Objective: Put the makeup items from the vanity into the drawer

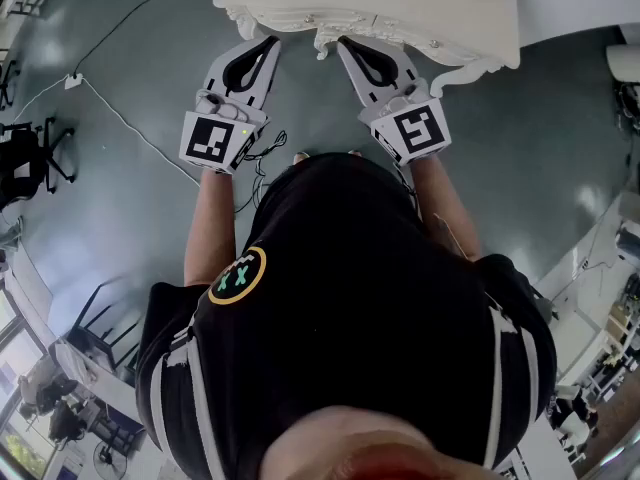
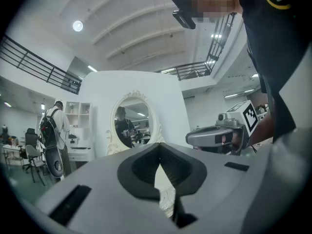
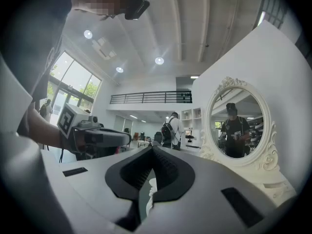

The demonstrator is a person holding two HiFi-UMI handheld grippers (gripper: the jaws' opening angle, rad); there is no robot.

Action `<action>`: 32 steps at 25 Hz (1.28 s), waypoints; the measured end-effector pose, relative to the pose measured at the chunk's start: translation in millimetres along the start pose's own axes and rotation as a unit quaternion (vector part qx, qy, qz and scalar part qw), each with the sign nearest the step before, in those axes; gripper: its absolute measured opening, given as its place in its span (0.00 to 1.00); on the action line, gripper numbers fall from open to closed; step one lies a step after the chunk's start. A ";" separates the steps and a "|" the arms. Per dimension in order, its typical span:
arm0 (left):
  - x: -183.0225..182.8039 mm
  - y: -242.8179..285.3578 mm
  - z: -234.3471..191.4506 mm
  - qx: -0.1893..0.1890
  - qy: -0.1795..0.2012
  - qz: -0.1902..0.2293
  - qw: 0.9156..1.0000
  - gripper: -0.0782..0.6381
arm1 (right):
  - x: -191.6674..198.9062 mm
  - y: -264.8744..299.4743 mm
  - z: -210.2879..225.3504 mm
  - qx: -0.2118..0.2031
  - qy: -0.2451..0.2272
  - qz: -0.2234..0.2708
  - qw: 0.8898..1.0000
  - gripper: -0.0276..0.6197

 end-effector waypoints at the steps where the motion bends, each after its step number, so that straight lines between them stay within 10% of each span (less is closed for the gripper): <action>1: 0.0 0.6 -0.1 0.000 0.000 0.000 1.000 0.14 | -0.1 0.4 0.5 0.000 0.000 0.001 1.000 0.07; 20: 1.9 5.0 -0.8 0.000 -0.006 -0.007 1.000 0.14 | 9.6 4.9 7.9 -0.006 0.034 -0.008 0.999 0.13; 32: 10.4 5.5 0.1 -0.001 -0.008 -0.014 1.000 0.14 | 22.3 17.6 -5.5 -0.067 0.026 -0.039 0.997 0.97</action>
Point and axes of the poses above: the fingertips, and each gripper's own axes: y forward along the fingers, z to its right, x out of its underside, the point moved 5 cm from there along -y, backward along the fingers, and after that the axes turned 11 degrees about -z, right-handed, at the moved point
